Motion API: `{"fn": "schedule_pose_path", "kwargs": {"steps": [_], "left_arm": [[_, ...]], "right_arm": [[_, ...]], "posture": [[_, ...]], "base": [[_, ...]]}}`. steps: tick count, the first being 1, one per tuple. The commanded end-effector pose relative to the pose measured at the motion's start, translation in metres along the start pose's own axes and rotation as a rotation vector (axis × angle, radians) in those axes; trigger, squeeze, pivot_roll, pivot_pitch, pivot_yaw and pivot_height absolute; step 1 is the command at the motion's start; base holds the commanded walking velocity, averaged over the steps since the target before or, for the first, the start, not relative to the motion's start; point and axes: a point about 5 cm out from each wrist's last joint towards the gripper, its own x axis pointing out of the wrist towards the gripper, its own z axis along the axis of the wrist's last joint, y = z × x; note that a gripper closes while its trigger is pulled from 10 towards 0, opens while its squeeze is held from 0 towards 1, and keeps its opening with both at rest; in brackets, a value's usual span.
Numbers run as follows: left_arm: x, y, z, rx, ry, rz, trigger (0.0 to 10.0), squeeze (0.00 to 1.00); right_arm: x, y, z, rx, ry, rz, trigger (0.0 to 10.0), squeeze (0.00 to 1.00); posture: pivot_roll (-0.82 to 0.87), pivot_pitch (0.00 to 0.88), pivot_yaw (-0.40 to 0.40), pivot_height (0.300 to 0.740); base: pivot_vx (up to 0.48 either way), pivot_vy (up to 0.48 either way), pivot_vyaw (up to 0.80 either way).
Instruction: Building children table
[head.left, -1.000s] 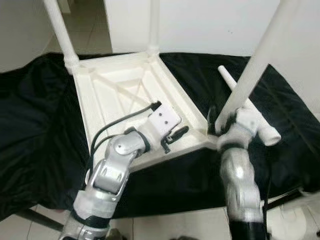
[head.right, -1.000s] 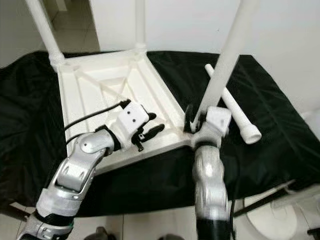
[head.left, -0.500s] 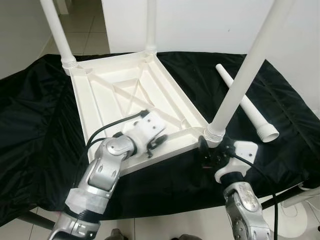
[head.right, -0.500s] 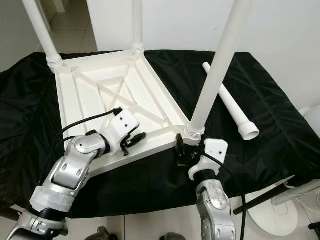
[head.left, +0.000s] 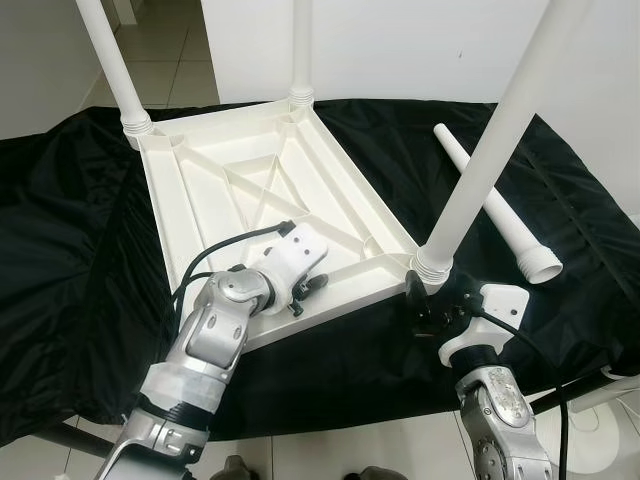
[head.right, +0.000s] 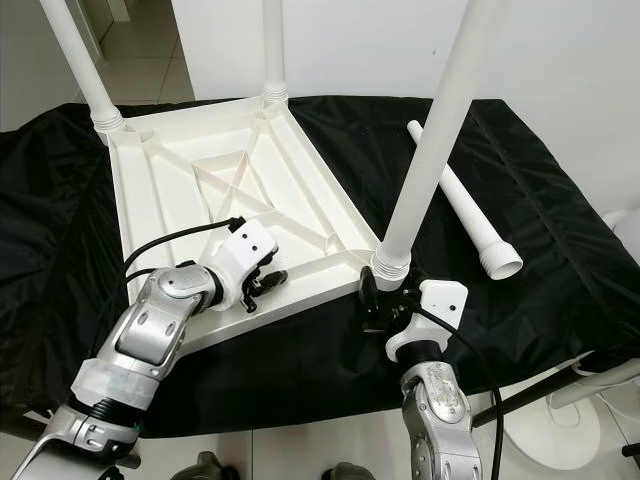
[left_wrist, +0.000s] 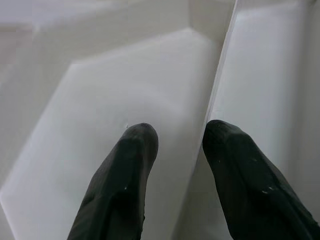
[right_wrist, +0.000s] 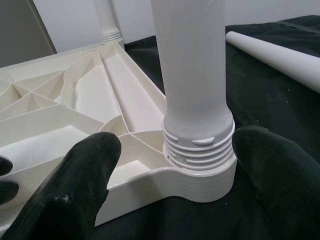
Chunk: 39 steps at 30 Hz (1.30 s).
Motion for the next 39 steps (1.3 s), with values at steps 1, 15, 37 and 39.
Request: {"fn": "schedule_pose_path", "kwargs": {"steps": [1, 15, 37, 39], "left_arm": [[0.001, 0.012, -0.004, -0.029, 0.057, 0.199, 10.0, 0.0], [-0.003, 0.027, -0.01, -0.085, 0.191, 0.31, 6.9, 0.0], [-0.027, 0.037, -0.004, -0.125, 0.189, 0.457, 0.0, 0.0], [-0.025, 0.036, -0.003, -0.125, 0.187, 0.459, 0.0, 0.0]], "right_arm": [[0.001, -0.001, 0.003, -0.001, -0.012, 0.001, 10.0, 0.0], [0.007, -0.003, 0.005, -0.023, -0.018, 0.006, 10.0, 0.0], [0.011, -0.004, 0.005, -0.031, -0.015, 0.01, 10.0, 0.0], [0.011, -0.004, 0.004, -0.031, -0.014, 0.01, 10.0, 0.0]], "posture": [[-0.13, 0.045, 0.016, 0.74], [-0.12, 0.046, 0.011, 0.74], [-0.11, 0.049, 0.007, 0.74], [-0.11, 0.049, 0.007, 0.74]], "base": [[0.0, 0.0, 0.0], [0.0, 0.0, 0.0], [0.0, 0.0, 0.0], [0.0, 0.0, 0.0]]}}
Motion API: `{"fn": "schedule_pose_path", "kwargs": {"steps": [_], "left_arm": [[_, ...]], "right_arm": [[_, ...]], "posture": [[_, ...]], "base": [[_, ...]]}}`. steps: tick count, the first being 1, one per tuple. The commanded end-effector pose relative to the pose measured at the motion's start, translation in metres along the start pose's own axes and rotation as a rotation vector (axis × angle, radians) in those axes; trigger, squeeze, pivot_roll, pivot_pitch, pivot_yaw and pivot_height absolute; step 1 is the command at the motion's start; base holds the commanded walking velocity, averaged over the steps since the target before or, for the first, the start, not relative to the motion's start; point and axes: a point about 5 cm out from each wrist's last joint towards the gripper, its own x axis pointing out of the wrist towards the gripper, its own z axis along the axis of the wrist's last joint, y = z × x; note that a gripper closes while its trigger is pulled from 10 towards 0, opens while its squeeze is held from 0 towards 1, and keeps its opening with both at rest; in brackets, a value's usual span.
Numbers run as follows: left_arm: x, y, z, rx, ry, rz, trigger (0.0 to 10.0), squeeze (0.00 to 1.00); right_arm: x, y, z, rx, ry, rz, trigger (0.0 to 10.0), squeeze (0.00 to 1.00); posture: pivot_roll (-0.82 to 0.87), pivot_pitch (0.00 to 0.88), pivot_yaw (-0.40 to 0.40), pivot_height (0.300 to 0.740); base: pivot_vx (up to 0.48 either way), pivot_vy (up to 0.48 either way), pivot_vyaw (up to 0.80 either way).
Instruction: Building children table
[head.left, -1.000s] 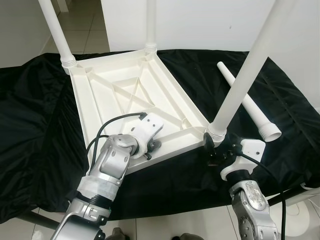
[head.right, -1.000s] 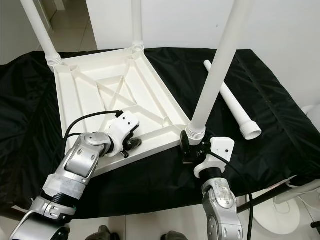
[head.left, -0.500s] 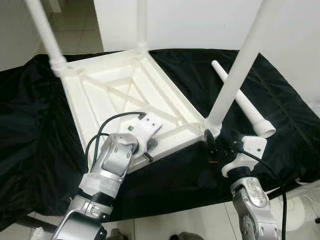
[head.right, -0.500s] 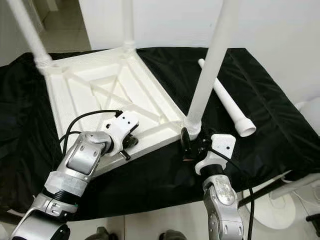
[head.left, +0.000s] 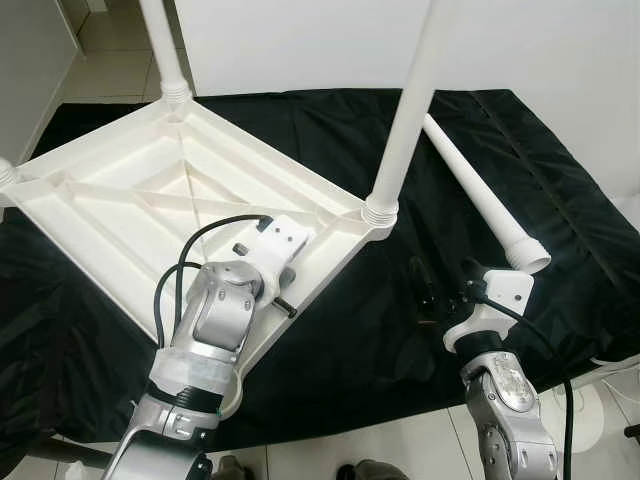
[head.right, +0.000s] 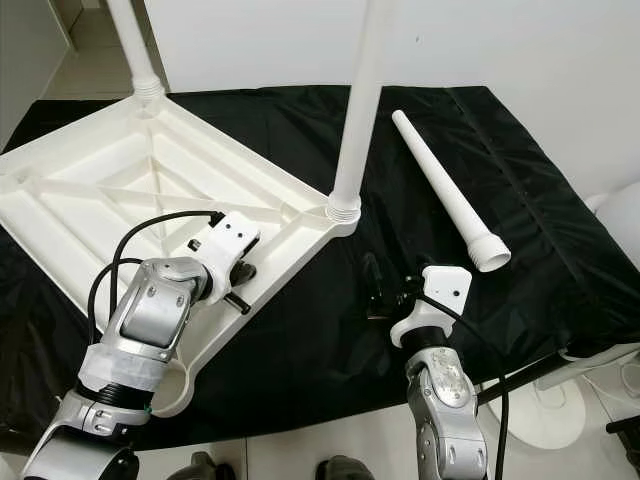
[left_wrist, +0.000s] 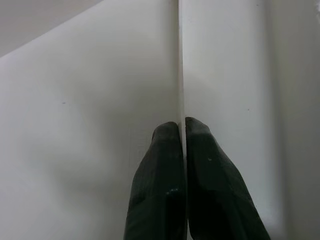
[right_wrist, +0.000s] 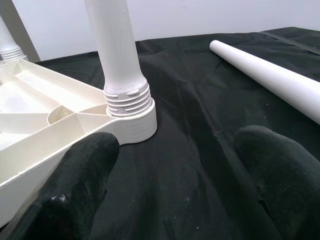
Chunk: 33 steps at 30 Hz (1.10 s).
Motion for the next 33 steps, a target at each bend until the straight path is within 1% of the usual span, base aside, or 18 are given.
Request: {"fn": "schedule_pose_path", "kwargs": {"steps": [1, 3, 4, 10, 11, 12, 17, 18, 20, 21, 22, 23, 24, 25, 26, 28, 30, 33], "left_arm": [[-0.006, 0.017, 0.0, 0.007, 0.002, 0.31, 0.3, 0.0], [-0.006, 0.017, 0.0, 0.007, 0.002, 0.31, 0.3, 0.0], [-0.003, 0.013, 0.003, 0.027, -0.002, 0.284, 10.0, 0.0], [0.002, 0.003, 0.012, 0.076, -0.064, 0.224, 10.0, 0.0], [0.002, -0.005, 0.018, 0.073, -0.114, 0.162, 10.0, 1.0], [-0.001, -0.014, 0.023, 0.054, -0.17, 0.09, 10.0, 1.0], [-0.009, -0.03, 0.03, 0.11, -0.264, -0.014, 10.0, 1.0], [-0.013, -0.034, 0.032, 0.138, -0.298, -0.044, 10.0, 0.47], [-0.013, -0.034, 0.032, 0.138, -0.298, -0.044, 10.0, 0.47], [-0.019, -0.038, 0.033, 0.149, -0.343, -0.099, 10.0, 0.0], [-0.028, -0.043, 0.035, 0.183, -0.396, -0.163, 10.0, 0.0], [-0.028, -0.043, 0.035, 0.183, -0.396, -0.163, 10.0, 0.0], [-0.037, -0.044, 0.036, 0.2, -0.467, -0.204, 10.0, 0.0], [-0.037, -0.044, 0.036, 0.2, -0.467, -0.204, 10.0, 0.0], [-0.044, -0.044, 0.037, 0.225, -0.519, -0.224, 10.0, 0.0], [-0.044, -0.044, 0.037, 0.225, -0.519, -0.224, 10.0, 0.0], [-0.057, -0.039, 0.034, 0.25, -0.603, -0.255, 10.0, 0.0], [-0.062, -0.037, 0.031, 0.26, -0.63, -0.266, 10.0, 0.0]], "right_arm": [[0.0, -0.001, -0.004, -0.001, 0.019, 0.0, 10.0, 0.0], [0.0, -0.001, -0.004, -0.001, 0.019, 0.0, 10.0, 0.0], [0.001, -0.002, -0.004, -0.004, 0.018, 0.0, 10.0, 0.0], [0.002, -0.004, -0.004, -0.012, 0.017, -0.003, 10.0, 0.0], [0.002, -0.004, -0.004, -0.014, 0.016, -0.005, 10.0, 0.0], [0.001, -0.004, -0.004, -0.015, 0.016, -0.007, 10.0, 0.0], [0.0, -0.004, -0.004, -0.017, 0.015, -0.009, 10.0, 0.0], [0.001, -0.004, -0.005, -0.017, 0.015, -0.009, 10.0, 0.0], [0.001, -0.004, -0.005, -0.017, 0.015, -0.009, 10.0, 0.0], [0.001, -0.004, -0.005, -0.018, 0.014, -0.008, 10.0, 0.0], [0.002, -0.004, -0.005, -0.02, 0.013, -0.006, 10.0, 0.0], [0.002, -0.004, -0.005, -0.02, 0.013, -0.006, 10.0, 0.0], [0.004, -0.004, -0.004, -0.022, 0.009, -0.005, 10.0, 0.0], [0.004, -0.004, -0.004, -0.022, 0.009, -0.005, 10.0, 0.0], [0.006, -0.005, -0.004, -0.026, 0.004, -0.004, 10.0, 0.0], [0.006, -0.005, -0.004, -0.026, 0.004, -0.004, 10.0, 0.0], [0.012, -0.006, -0.002, -0.029, -0.007, 0.0, 10.0, 0.0], [0.013, -0.006, -0.002, -0.03, -0.01, 0.001, 10.0, 0.0]], "posture": [[-0.11, 0.049, 0.007, 0.74], [-0.11, 0.049, 0.007, 0.74], [-0.12, 0.047, 0.005, 0.74], [-0.12, 0.045, 0.008, 0.74], [-0.12, 0.045, 0.011, 0.74], [-0.13, 0.042, 0.013, 0.74], [-0.13, 0.038, 0.016, 0.74], [-0.13, 0.036, 0.018, 0.74], [-0.13, 0.036, 0.018, 0.74], [-0.13, 0.035, 0.017, 0.74], [-0.12, 0.034, 0.017, 0.74], [-0.12, 0.034, 0.017, 0.74], [-0.12, 0.033, 0.017, 0.74], [-0.12, 0.033, 0.017, 0.74], [-0.12, 0.032, 0.018, 0.74], [-0.12, 0.032, 0.018, 0.74], [-0.11, 0.025, 0.019, 0.74], [-0.11, 0.024, 0.02, 0.74]], "base": [[0.0, 0.0, 0.0], [0.0, 0.0, 0.0], [0.0, 0.0, 0.0], [0.0, 0.0, 0.0], [0.0, 0.0, 0.0], [0.0, 0.0, 0.0], [0.0, 0.0, 0.0], [0.0, 0.0, 0.0], [0.0, 0.0, 0.0], [0.0, 0.0, 0.0], [0.0, 0.0, 0.0], [0.0, 0.0, 0.0], [0.0, 0.0, 0.0], [0.0, 0.0, 0.0], [0.0, 0.0, 0.0], [0.0, 0.0, 0.0], [0.0, 0.0, 0.0], [0.0, 0.0, 0.0]]}}
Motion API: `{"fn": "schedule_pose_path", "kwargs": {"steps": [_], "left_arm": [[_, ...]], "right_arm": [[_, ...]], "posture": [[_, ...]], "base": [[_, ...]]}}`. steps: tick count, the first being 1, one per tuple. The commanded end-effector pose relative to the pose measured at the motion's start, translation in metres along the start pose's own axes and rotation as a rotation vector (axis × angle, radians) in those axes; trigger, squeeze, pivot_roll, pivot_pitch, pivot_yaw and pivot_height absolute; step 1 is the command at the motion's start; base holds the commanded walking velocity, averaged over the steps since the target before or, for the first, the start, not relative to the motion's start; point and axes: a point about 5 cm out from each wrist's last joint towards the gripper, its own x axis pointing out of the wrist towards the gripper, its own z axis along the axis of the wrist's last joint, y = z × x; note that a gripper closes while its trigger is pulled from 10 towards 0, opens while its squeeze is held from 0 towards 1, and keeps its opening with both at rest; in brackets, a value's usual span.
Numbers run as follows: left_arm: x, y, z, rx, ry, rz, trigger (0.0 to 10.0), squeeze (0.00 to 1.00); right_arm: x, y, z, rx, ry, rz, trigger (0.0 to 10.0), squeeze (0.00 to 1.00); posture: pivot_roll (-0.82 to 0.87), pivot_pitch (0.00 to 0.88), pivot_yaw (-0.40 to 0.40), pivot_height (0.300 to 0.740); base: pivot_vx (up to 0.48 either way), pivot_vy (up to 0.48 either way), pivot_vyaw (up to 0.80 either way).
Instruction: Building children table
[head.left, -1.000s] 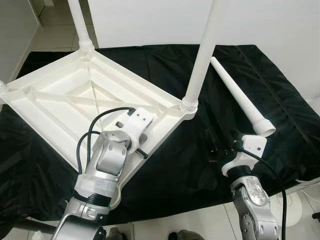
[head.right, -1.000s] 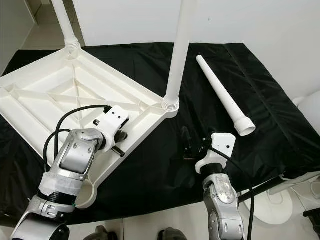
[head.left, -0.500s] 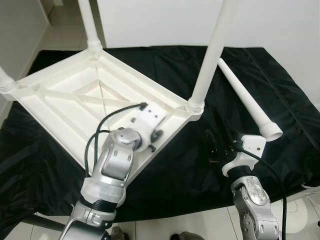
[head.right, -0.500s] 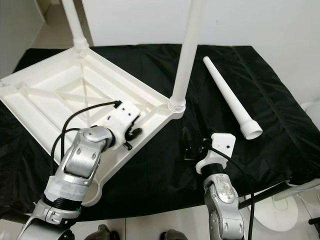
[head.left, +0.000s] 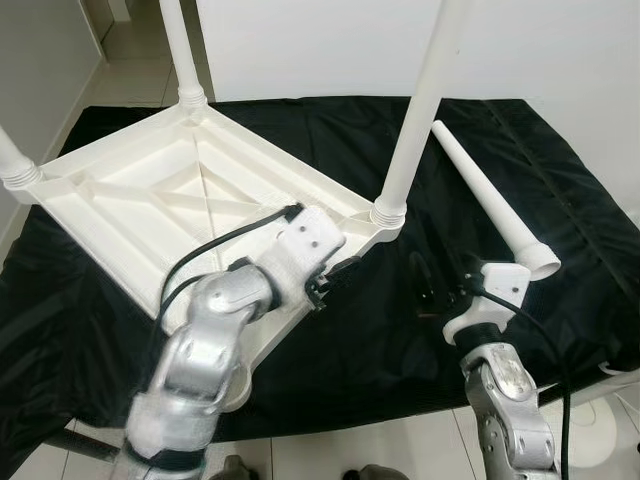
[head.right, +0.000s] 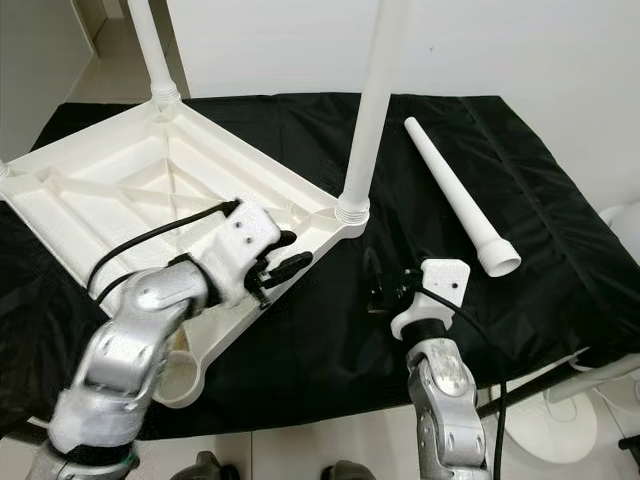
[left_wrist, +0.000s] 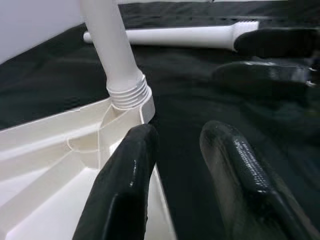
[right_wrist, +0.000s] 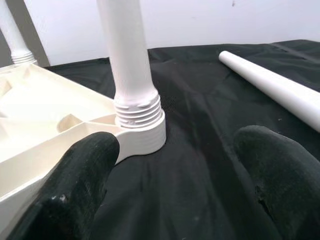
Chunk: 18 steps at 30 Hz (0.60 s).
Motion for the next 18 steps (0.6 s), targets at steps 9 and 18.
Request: {"fn": "schedule_pose_path", "kwargs": {"steps": [9, 18], "left_arm": [[-0.05, 0.003, -0.014, 0.079, 0.015, -0.161, 10.0, 0.0], [-0.089, 0.036, -0.04, 0.081, 0.247, -0.2, 10.0, 0.0]], "right_arm": [[0.008, 0.004, -0.005, 0.015, -0.006, -0.009, 10.0, 0.0], [0.013, 0.003, -0.006, 0.009, -0.007, 0.003, 10.0, 0.0]], "posture": [[-0.06, 0.011, 0.019, 0.74], [-0.07, 0.008, 0.013, 0.74]], "base": [[0.0, 0.0, 0.0], [0.0, 0.0, 0.0]]}}
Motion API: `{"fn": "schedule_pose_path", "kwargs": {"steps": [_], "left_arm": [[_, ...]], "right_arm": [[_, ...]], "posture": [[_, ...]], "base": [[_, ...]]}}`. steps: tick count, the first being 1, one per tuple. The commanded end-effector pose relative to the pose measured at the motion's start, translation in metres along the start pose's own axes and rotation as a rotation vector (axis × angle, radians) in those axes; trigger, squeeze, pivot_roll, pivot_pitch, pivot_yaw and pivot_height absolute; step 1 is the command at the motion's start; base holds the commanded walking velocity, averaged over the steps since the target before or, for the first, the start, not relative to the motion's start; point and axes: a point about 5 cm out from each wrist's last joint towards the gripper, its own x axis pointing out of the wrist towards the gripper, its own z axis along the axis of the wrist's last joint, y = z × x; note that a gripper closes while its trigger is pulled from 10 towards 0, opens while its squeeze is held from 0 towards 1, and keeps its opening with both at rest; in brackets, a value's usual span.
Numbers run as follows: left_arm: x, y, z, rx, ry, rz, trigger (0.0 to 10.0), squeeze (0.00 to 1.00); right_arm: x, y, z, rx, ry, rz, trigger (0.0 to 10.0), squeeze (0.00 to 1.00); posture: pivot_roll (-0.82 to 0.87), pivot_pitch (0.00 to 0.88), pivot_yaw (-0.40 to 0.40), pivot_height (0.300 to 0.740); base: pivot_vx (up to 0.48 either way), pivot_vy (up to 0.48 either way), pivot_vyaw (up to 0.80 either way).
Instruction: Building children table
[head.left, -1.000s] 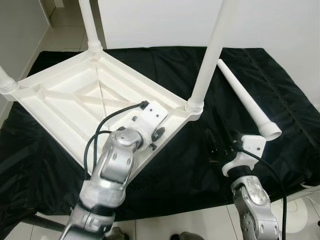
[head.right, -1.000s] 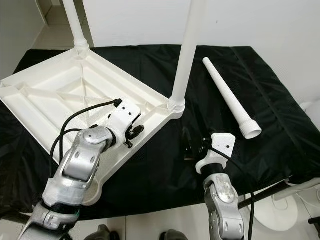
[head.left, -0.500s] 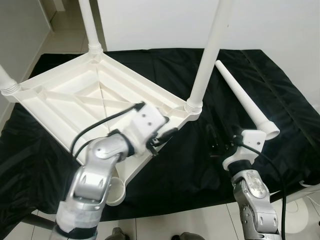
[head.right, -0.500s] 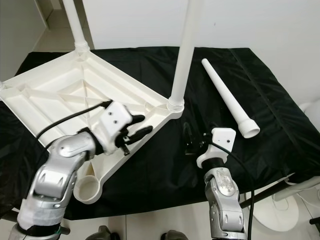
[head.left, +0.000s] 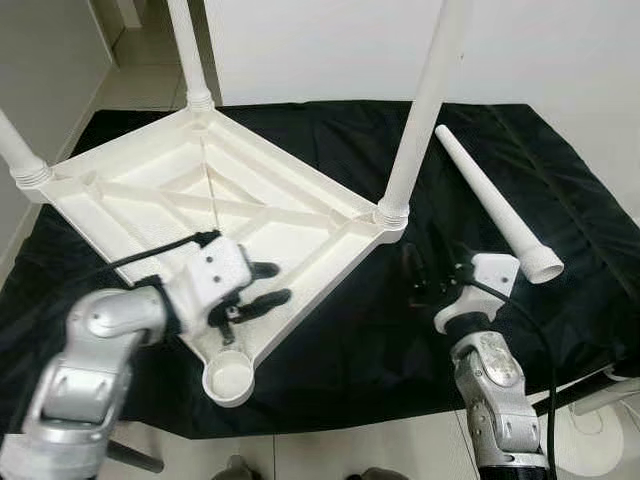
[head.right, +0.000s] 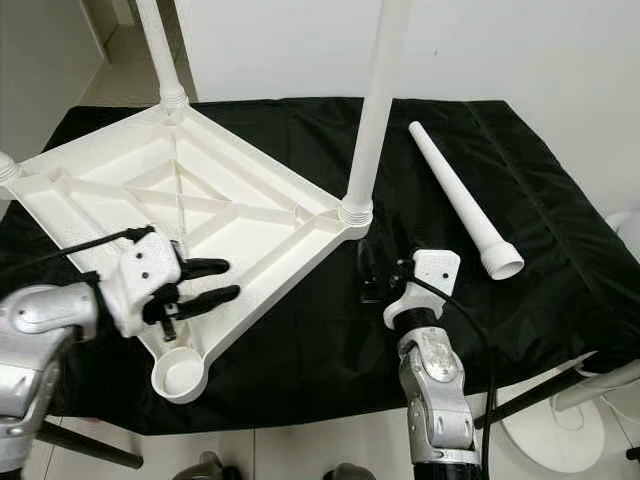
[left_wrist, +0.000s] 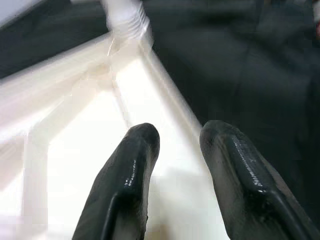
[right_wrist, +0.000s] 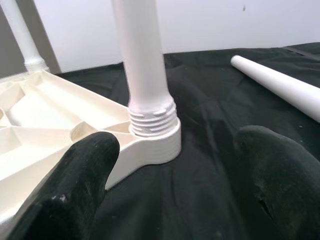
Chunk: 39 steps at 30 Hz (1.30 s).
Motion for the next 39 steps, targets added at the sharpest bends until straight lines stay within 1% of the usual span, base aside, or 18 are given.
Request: {"fn": "schedule_pose_path", "kwargs": {"steps": [1, 3, 5, 7, 8, 11, 12, 13, 15, 16, 18, 19, 26, 28, 30, 32, 37, 39], "left_arm": [[-0.011, 0.008, -0.011, -0.011, 0.059, -0.009, 10.0, 0.0], [-0.011, 0.008, -0.011, -0.011, 0.059, -0.009, 10.0, 0.0], [-0.021, 0.02, -0.027, 0.041, 0.173, 0.045, 10.0, 0.0], [-0.021, 0.02, -0.027, 0.041, 0.173, 0.045, 10.0, 0.0], [-0.025, 0.024, -0.034, 0.058, 0.219, 0.069, 10.0, 0.0], [-0.029, 0.026, -0.038, 0.075, 0.248, 0.08, 10.0, 0.0], [-0.031, 0.027, -0.044, 0.092, 0.284, 0.082, 10.0, 0.0], [-0.033, 0.024, -0.051, 0.107, 0.333, 0.067, 10.0, 0.0], [-0.033, 0.024, -0.051, 0.107, 0.333, 0.067, 10.0, 0.0], [-0.033, 0.019, -0.061, 0.131, 0.395, 0.035, 10.0, 0.0], [-0.033, 0.019, -0.061, 0.131, 0.395, 0.035, 10.0, 0.0], [-0.031, 0.013, -0.065, 0.148, 0.424, 0.004, 10.0, 0.0], [-0.022, 0.006, -0.067, 0.191, 0.426, -0.023, 10.0, 0.0], [-0.013, -0.001, -0.062, 0.194, 0.384, -0.041, 10.0, 0.0], [-0.009, -0.002, -0.06, 0.198, 0.364, -0.046, 10.0, 0.0], [0.003, -0.005, -0.055, 0.205, 0.319, -0.04, 10.0, 0.0], [0.019, -0.003, -0.049, 0.222, 0.28, -0.003, 10.0, 0.0], [0.027, -0.001, -0.046, 0.234, 0.261, 0.041, 10.0, 0.0]], "right_arm": [[0.002, -0.004, 0.001, -0.013, -0.005, -0.005, 10.0, 0.0], [0.002, -0.004, 0.001, -0.013, -0.005, -0.005, 10.0, 0.0], [0.006, -0.007, 0.002, -0.021, -0.014, -0.01, 10.0, 0.0], [0.006, -0.007, 0.002, -0.021, -0.014, -0.01, 10.0, 0.0], [0.008, -0.008, 0.003, -0.026, -0.019, -0.012, 10.0, 0.0], [0.009, -0.009, 0.003, -0.03, -0.024, -0.013, 10.0, 0.0], [0.01, -0.01, 0.004, -0.034, -0.03, -0.019, 10.0, 0.0], [0.009, -0.012, 0.005, -0.037, -0.035, -0.03, 10.0, 0.0], [0.009, -0.012, 0.005, -0.037, -0.035, -0.03, 10.0, 0.0], [0.007, -0.015, 0.005, -0.043, -0.039, -0.045, 10.0, 0.0], [0.007, -0.015, 0.005, -0.043, -0.039, -0.045, 10.0, 0.0], [0.005, -0.019, 0.006, -0.049, -0.041, -0.067, 10.0, 0.0], [0.003, -0.023, 0.005, -0.05, -0.043, -0.092, 10.0, 0.0], [0.003, -0.022, 0.006, -0.049, -0.044, -0.093, 10.0, 0.0], [0.003, -0.022, 0.006, -0.048, -0.045, -0.094, 10.0, 0.0], [0.004, -0.022, 0.007, -0.048, -0.048, -0.098, 10.0, 0.0], [0.005, -0.023, 0.008, -0.048, -0.053, -0.105, 10.0, 0.0], [0.004, -0.025, 0.008, -0.048, -0.055, -0.114, 10.0, 0.0]], "posture": [[-0.07, 0.008, 0.013, 0.74], [-0.07, 0.008, 0.013, 0.74], [-0.09, 0.0, 0.009, 0.74], [-0.09, 0.0, 0.009, 0.74], [-0.09, 0.0, 0.01, 0.74], [-0.09, 0.0, 0.011, 0.74], [-0.1, 0.0, 0.014, 0.74], [-0.11, 0.007, 0.023, 0.74], [-0.11, 0.007, 0.023, 0.74], [-0.11, 0.013, 0.03, 0.74], [-0.11, 0.013, 0.03, 0.74], [-0.12, 0.023, 0.036, 0.74], [-0.13, 0.038, 0.037, 0.74], [-0.13, 0.047, 0.038, 0.74], [-0.13, 0.048, 0.038, 0.74], [-0.14, 0.052, 0.042, 0.74], [-0.14, 0.054, 0.046, 0.74], [-0.15, 0.053, 0.052, 0.74]], "base": [[0.0, 0.0, 0.0], [0.0, 0.0, 0.0], [0.0, 0.0, 0.0], [0.0, 0.0, 0.0], [0.0, 0.0, 0.0], [0.0, 0.0, 0.0], [0.0, 0.0, 0.0], [0.0, 0.0, 0.0], [0.0, 0.0, 0.0], [0.0, 0.0, 0.0], [0.0, 0.0, 0.0], [0.0, 0.0, 0.0], [0.0, 0.0, 0.0], [0.0, 0.0, 0.0], [0.0, 0.0, 0.0], [0.0, 0.0, 0.0], [0.0, 0.0, 0.0], [0.0, 0.0, 0.0]]}}
